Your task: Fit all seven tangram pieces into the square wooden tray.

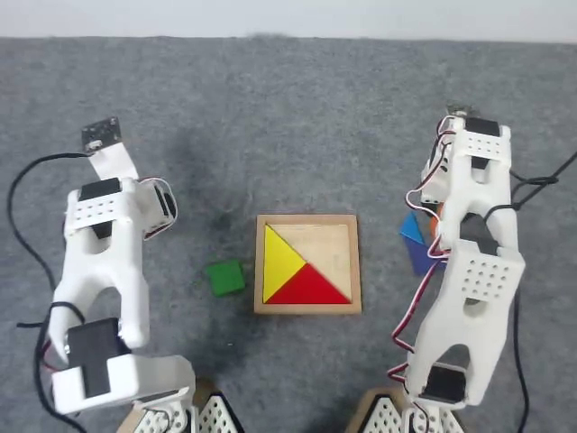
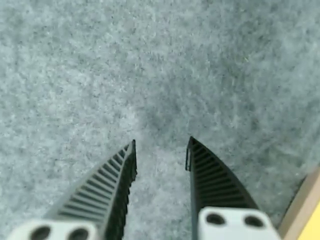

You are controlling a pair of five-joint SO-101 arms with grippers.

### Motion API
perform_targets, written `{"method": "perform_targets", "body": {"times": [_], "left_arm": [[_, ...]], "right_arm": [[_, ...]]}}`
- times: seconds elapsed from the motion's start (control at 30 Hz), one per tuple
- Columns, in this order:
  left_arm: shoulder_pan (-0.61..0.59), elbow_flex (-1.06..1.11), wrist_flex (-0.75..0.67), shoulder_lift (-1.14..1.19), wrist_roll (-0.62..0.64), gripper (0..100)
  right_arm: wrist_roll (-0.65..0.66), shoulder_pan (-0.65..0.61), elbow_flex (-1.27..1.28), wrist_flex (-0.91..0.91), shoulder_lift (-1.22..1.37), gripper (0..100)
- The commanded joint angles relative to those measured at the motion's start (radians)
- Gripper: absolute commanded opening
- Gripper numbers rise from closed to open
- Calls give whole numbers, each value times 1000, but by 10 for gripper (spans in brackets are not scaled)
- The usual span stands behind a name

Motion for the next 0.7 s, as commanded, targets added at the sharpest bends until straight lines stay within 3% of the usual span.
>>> {"method": "perform_targets", "body": {"times": [0.0,0.33,0.67], "left_arm": [[9,-44,-18,-6,8,152],[9,-44,-18,-6,8,152],[9,-44,-20,-6,8,152]], "right_arm": [[2,-22,-11,-22,-65,122],[124,-200,-9,-12,-291,122],[305,-545,-5,45,-321,122]]}}
